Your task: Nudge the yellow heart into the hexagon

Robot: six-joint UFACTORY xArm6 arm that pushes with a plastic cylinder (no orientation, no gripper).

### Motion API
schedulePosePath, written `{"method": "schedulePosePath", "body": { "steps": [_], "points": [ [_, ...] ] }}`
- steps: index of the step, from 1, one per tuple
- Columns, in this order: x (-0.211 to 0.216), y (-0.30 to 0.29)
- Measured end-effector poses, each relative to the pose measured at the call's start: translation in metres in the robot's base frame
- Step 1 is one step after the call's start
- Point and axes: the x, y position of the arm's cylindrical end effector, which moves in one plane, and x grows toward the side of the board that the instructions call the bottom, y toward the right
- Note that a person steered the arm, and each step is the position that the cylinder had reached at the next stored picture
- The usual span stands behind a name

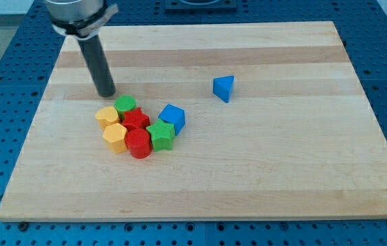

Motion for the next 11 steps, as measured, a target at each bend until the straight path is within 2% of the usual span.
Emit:
{"method": "schedulePosePath", "body": {
  "steps": [3,8,11],
  "points": [
    [0.049,-0.009],
    [0.057,0.001],
    [0.116,0.000]
  ]
}}
